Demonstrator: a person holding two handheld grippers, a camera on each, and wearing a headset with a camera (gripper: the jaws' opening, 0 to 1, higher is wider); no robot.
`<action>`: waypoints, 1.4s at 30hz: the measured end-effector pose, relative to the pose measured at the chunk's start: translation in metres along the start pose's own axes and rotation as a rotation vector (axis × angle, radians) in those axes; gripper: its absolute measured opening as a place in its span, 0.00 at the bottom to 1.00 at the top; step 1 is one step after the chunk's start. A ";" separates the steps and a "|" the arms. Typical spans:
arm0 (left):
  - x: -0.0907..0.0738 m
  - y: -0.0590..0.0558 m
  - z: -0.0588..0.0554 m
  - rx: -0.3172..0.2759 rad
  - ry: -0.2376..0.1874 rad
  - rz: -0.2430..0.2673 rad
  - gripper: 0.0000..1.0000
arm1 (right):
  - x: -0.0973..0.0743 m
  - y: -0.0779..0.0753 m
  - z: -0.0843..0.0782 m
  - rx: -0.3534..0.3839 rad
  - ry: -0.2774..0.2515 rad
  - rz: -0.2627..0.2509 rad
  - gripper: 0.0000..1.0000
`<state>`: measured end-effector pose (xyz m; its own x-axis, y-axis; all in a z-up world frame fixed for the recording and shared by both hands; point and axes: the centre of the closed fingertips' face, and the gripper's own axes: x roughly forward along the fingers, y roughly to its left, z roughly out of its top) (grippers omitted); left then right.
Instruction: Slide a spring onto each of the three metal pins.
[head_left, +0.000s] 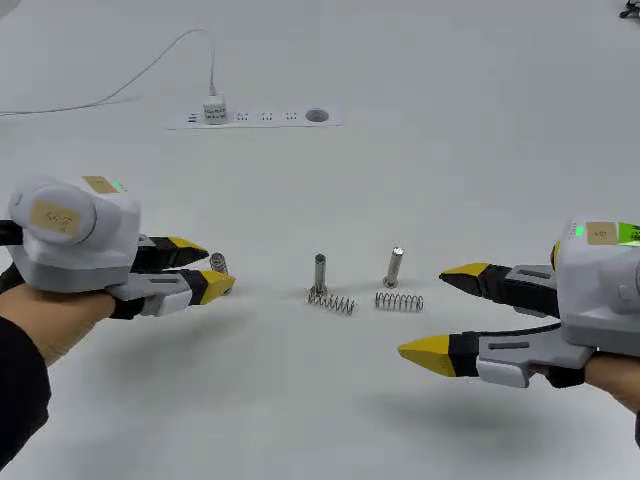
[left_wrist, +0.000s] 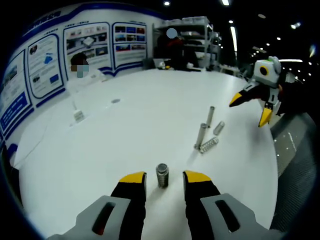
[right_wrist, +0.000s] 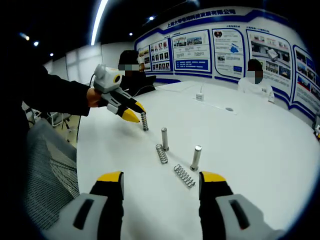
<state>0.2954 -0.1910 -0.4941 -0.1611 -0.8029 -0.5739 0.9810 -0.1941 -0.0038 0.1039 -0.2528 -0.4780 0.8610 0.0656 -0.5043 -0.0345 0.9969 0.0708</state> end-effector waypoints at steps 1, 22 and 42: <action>-0.002 0.000 0.000 -0.001 -0.001 0.000 0.31 | 0.000 0.000 0.000 0.000 -0.001 0.000 0.61; -0.024 -0.036 -0.009 -0.010 -0.017 -0.046 0.30 | 0.003 0.002 -0.001 -0.005 0.018 0.008 0.52; -0.013 -0.061 -0.002 0.020 -0.014 -0.111 0.27 | 0.025 0.002 0.005 -0.047 0.056 0.033 0.34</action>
<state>0.2383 -0.1679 -0.4886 -0.2706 -0.7833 -0.5597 0.9546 -0.2935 -0.0508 0.1279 -0.2492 -0.4862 0.8290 0.1000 -0.5502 -0.0877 0.9950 0.0486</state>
